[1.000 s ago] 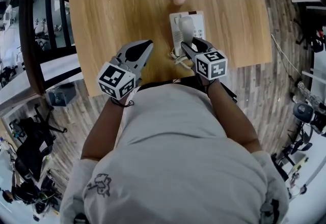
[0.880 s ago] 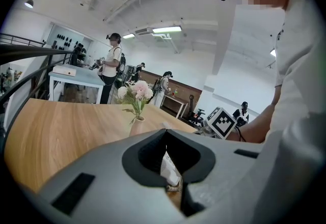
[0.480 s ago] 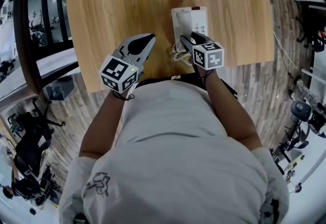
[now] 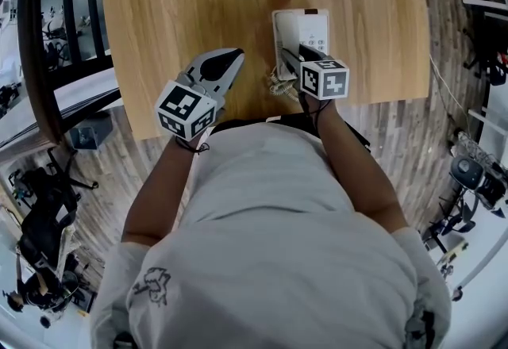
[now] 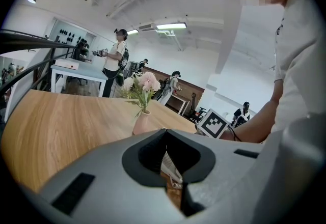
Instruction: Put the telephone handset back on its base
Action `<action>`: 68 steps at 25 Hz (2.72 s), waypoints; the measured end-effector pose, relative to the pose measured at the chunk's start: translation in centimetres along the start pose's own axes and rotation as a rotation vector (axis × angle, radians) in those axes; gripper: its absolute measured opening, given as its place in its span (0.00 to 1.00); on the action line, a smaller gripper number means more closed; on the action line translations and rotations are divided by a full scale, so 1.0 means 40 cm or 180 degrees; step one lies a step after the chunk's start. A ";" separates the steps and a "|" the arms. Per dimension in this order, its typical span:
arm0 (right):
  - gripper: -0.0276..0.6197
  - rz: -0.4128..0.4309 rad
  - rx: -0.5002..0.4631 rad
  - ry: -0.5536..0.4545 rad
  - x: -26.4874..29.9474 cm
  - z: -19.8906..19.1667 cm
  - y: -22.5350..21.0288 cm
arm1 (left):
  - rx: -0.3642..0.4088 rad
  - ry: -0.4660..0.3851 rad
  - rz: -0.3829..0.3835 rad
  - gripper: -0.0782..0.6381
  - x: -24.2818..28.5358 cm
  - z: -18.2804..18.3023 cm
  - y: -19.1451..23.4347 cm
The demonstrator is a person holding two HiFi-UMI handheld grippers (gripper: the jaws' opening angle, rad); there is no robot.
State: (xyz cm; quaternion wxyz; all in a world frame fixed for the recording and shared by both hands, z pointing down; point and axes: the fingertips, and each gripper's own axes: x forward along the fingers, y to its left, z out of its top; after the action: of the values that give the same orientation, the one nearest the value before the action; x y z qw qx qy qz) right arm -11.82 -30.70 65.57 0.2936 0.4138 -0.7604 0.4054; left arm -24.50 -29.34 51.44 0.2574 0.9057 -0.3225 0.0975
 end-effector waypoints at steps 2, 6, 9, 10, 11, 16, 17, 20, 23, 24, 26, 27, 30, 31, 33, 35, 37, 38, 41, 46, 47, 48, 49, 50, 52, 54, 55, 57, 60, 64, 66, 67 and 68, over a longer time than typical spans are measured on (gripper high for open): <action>0.35 -0.0005 0.0028 0.0013 0.004 0.000 -0.003 | -0.0005 -0.0004 -0.0001 0.12 0.000 0.003 0.002; 0.35 -0.0015 0.0034 0.0052 0.016 -0.006 -0.004 | -0.0011 -0.0011 0.0012 0.12 -0.001 0.006 0.005; 0.35 -0.0050 0.0071 0.0056 0.021 -0.011 -0.009 | -0.0021 -0.0012 0.0024 0.12 -0.005 0.004 0.006; 0.35 -0.0061 0.0067 0.0058 0.021 -0.011 -0.009 | -0.0021 -0.0009 0.0025 0.12 -0.007 0.004 0.006; 0.35 -0.0066 0.0057 0.0061 0.022 -0.010 -0.009 | -0.0019 -0.0005 0.0027 0.12 -0.008 0.003 0.005; 0.36 -0.0086 -0.0104 0.0174 0.037 -0.013 -0.007 | -0.0015 0.0017 0.0015 0.12 -0.006 0.000 -0.004; 0.36 -0.0100 -0.0141 0.0184 0.038 -0.012 -0.006 | -0.0008 0.0021 0.0005 0.12 -0.006 0.000 -0.009; 0.38 -0.0141 -0.0239 0.0137 0.027 0.003 -0.002 | 0.0021 0.0016 -0.0009 0.12 -0.008 0.005 -0.020; 0.41 -0.0168 -0.0316 0.0093 0.013 0.009 -0.004 | 0.0026 -0.0005 0.0013 0.12 -0.014 0.008 -0.023; 0.42 -0.0183 -0.0338 0.0077 0.008 0.011 -0.007 | 0.0028 -0.0012 0.0019 0.12 -0.015 0.010 -0.025; 0.42 -0.0211 -0.0396 0.0019 -0.008 0.023 -0.012 | 0.0052 -0.0037 0.0021 0.12 -0.017 0.019 -0.032; 0.42 -0.0217 -0.0428 -0.0022 -0.019 0.031 -0.011 | 0.0069 -0.0054 0.0020 0.12 -0.018 0.025 -0.037; 0.42 -0.0180 -0.0507 -0.0156 -0.056 0.052 0.007 | 0.0119 -0.0105 0.0023 0.12 -0.026 0.045 -0.055; 0.42 -0.0157 -0.0543 -0.0199 -0.070 0.058 0.014 | 0.0132 -0.0117 0.0028 0.12 -0.028 0.050 -0.060; 0.41 -0.0119 -0.0653 -0.0288 -0.102 0.073 0.029 | 0.0155 -0.0132 0.0051 0.12 -0.029 0.060 -0.068; 0.40 -0.0095 -0.0787 -0.0393 -0.138 0.089 0.043 | 0.0169 -0.0147 0.0077 0.12 -0.029 0.065 -0.074; 0.37 -0.0066 -0.0928 -0.0508 -0.176 0.106 0.058 | 0.0184 -0.0167 0.0097 0.12 -0.029 0.067 -0.083; 0.34 -0.0044 -0.0991 -0.0566 -0.197 0.114 0.065 | 0.0193 -0.0176 0.0104 0.12 -0.028 0.067 -0.090; 0.28 0.0035 -0.1100 -0.0727 -0.267 0.129 0.078 | 0.0239 -0.0205 0.0129 0.12 -0.027 0.073 -0.128; 0.18 0.0187 -0.1272 -0.0946 -0.383 0.136 0.077 | 0.0299 -0.0320 0.0274 0.12 -0.028 0.093 -0.209; 0.17 0.0223 -0.1322 -0.0972 -0.406 0.134 0.073 | 0.0312 -0.0342 0.0311 0.12 -0.025 0.096 -0.229; 0.15 0.0268 -0.1376 -0.0988 -0.428 0.129 0.069 | 0.0326 -0.0356 0.0351 0.12 -0.021 0.097 -0.250; 0.14 0.0320 -0.1444 -0.0999 -0.449 0.122 0.067 | 0.0336 -0.0365 0.0395 0.12 -0.017 0.095 -0.271; 0.13 0.0371 -0.1525 -0.1008 -0.470 0.113 0.065 | 0.0338 -0.0373 0.0437 0.12 -0.012 0.090 -0.292; 0.10 0.0463 -0.1692 -0.1039 -0.512 0.092 0.061 | 0.0328 -0.0405 0.0513 0.12 -0.005 0.079 -0.334; 0.06 0.0562 -0.1805 -0.1085 -0.555 0.073 0.054 | 0.0324 -0.0455 0.0585 0.12 0.001 0.072 -0.375; 0.05 0.0615 -0.1828 -0.1107 -0.577 0.063 0.049 | 0.0329 -0.0475 0.0618 0.12 0.006 0.068 -0.397; 0.05 0.0699 -0.1845 -0.1150 -0.624 0.037 0.034 | 0.0356 -0.0488 0.0671 0.12 0.018 0.052 -0.447; 0.05 0.0811 -0.1872 -0.1221 -0.701 -0.010 0.010 | 0.0402 -0.0502 0.0739 0.12 0.033 0.027 -0.531; 0.05 0.0979 -0.1952 -0.1300 -0.802 -0.069 -0.028 | 0.0393 -0.0595 0.0858 0.12 0.051 0.002 -0.647; 0.05 0.1043 -0.1999 -0.1334 -0.848 -0.097 -0.047 | 0.0388 -0.0644 0.0900 0.12 0.057 -0.014 -0.705; 0.05 0.1071 -0.2026 -0.1357 -0.868 -0.110 -0.056 | 0.0393 -0.0668 0.0920 0.12 0.059 -0.021 -0.732; 0.05 0.1096 -0.2052 -0.1377 -0.887 -0.122 -0.065 | 0.0396 -0.0691 0.0942 0.12 0.061 -0.027 -0.758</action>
State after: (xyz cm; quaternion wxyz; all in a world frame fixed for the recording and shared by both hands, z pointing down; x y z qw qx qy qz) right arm 8.19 -13.49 41.23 0.1696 0.2433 -0.9504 0.0937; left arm -3.41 -10.08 40.95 0.1476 0.8677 -0.4713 0.0558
